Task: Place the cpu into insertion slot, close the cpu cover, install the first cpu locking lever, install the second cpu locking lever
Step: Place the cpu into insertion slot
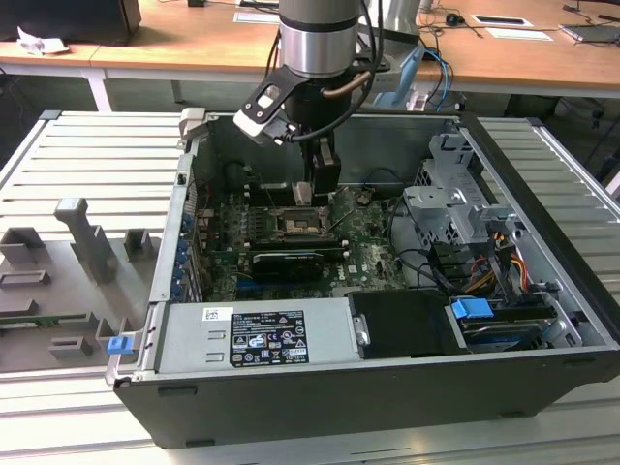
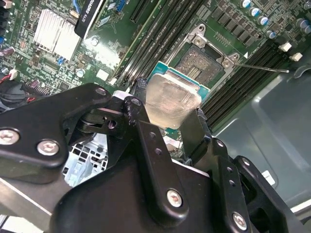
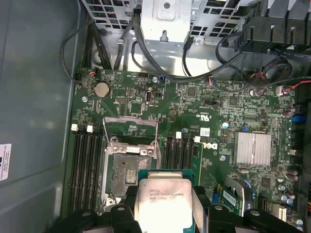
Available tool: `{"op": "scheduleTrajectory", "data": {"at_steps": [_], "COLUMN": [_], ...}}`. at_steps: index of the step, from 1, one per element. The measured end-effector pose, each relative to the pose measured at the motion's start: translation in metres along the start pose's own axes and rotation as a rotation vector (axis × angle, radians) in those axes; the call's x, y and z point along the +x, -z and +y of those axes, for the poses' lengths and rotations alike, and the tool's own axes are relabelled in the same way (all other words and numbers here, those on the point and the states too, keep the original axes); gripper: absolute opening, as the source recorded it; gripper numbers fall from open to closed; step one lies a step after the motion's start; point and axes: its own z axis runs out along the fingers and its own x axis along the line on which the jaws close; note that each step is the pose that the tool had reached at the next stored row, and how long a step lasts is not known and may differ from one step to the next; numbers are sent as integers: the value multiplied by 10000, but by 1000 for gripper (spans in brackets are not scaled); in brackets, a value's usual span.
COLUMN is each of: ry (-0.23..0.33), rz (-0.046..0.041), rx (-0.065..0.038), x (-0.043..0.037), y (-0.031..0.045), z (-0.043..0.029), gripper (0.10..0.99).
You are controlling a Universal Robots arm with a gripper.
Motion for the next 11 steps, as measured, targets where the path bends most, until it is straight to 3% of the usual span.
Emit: {"op": "scheduleTrajectory", "data": {"at_steps": [8, 11], "ry": [-88, -296], "rz": [-9, -68], "rx": [-1, -2], "x": [0, 0], "y": [-36, -45], "z": [-2, -4], "gripper": [525, 525]}}
